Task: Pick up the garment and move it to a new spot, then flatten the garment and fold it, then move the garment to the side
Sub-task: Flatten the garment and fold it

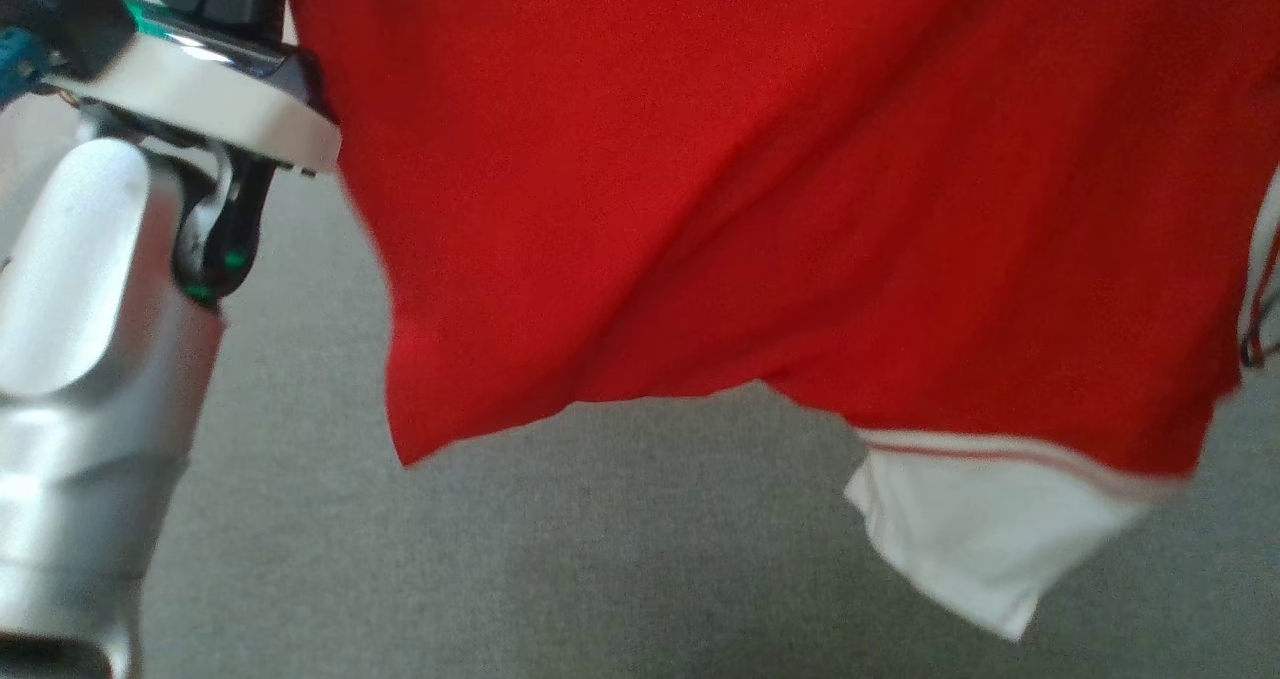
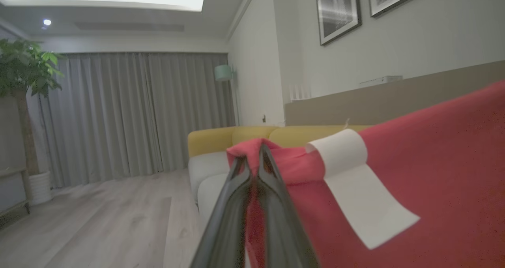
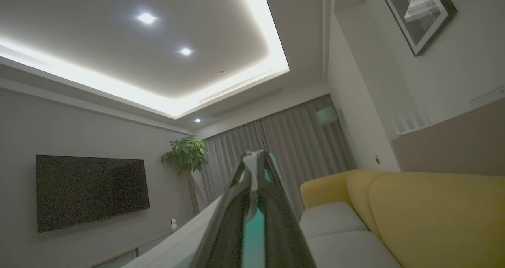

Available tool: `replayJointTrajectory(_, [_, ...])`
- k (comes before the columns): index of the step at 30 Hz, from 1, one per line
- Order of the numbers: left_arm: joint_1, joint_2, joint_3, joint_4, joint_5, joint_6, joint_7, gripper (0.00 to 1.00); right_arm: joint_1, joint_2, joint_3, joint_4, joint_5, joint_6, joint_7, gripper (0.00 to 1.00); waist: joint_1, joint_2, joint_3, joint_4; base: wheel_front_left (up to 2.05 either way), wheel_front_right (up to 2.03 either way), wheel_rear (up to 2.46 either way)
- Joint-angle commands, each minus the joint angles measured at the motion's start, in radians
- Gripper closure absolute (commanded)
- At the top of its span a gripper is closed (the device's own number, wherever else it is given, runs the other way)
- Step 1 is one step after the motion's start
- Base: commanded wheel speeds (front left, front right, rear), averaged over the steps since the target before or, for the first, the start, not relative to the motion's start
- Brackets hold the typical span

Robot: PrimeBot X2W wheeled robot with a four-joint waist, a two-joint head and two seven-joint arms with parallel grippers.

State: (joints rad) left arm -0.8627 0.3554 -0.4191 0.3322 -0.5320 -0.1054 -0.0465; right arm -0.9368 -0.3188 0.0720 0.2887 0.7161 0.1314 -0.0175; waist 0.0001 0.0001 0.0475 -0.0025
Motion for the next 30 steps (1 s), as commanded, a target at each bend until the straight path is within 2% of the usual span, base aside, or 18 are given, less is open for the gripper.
replayJointTrajectory(1, [-0.088,0.022,0.041,0.0,0.008,0.014,-0.015,1.0,-0.074,0.015,0.002,-0.004,-0.014,-0.001,-0.017,1.0,-0.0001,-0.0001,0.076,-0.01,0.0,0.0,0.0])
replayJointTrajectory(4, [-0.15,-0.003,0.021,0.09,0.051,0.028,-0.06,1.0,-0.157,0.03,0.011,0.08,-0.058,-0.001,-0.071,1.0,-0.0001,-0.0001,0.135,-0.015,0.0,0.0,0.0])
replayJointTrajectory(9, [-0.295,-0.049,0.041,0.223,0.073,0.05,-0.159,1.0,-0.315,0.043,-0.005,0.202,-0.083,-0.001,-0.178,1.0,-0.0001,-0.0001,0.205,-0.025,0.0,0.0,0.0])
replayJointTrajectory(12, [-0.371,-0.061,0.063,0.259,0.092,0.062,-0.201,1.0,-0.384,0.037,-0.012,0.247,-0.086,-0.001,-0.217,1.0,-0.0001,-0.0001,0.231,-0.033,0.0,0.0,0.0])
replayJointTrajectory(15, [-0.381,-0.08,0.088,0.273,0.097,0.063,-0.213,1.0,-0.39,0.038,-0.006,0.276,-0.063,-0.001,-0.232,1.0,-0.0001,-0.0001,0.245,-0.042,0.0,0.0,0.0])
replayJointTrajectory(18, [-0.306,-0.103,0.111,0.277,0.099,0.055,-0.215,1.0,-0.319,0.035,0.03,0.291,-0.023,-0.001,-0.238,1.0,-0.0001,-0.0001,0.251,-0.054,0.0,0.0,0.0])
replayJointTrajectory(23, [-0.045,-0.165,0.177,0.27,0.094,0.035,-0.215,1.0,-0.059,0.021,0.091,0.258,0.079,-0.001,-0.242,1.0,-0.0001,-0.0001,0.242,-0.072,0.0,0.0,0.0])
replayJointTrajectory(24, [-0.045,-0.165,0.177,0.27,0.094,0.035,-0.215,1.0,-0.059,0.021,0.091,0.258,0.079,-0.001,-0.242,1.0,-0.0001,-0.0001,0.242,-0.072,0.0,0.0,0.0])
replayJointTrajectory(28, [0.197,-0.224,0.244,0.288,0.099,0.013,-0.215,1.0,0.212,0.02,0.128,0.221,0.177,-0.001,-0.243,1.0,-0.0001,-0.0001,0.216,-0.088,0.0,0.0,0.0])
replayJointTrajectory(30, [0.304,-0.242,0.239,0.308,0.132,0.0,-0.215,1.0,0.344,0.02,0.132,0.22,0.236,-0.001,-0.243,1.0,-0.0001,-0.0001,0.195,-0.094,0.0,0.0,0.0])
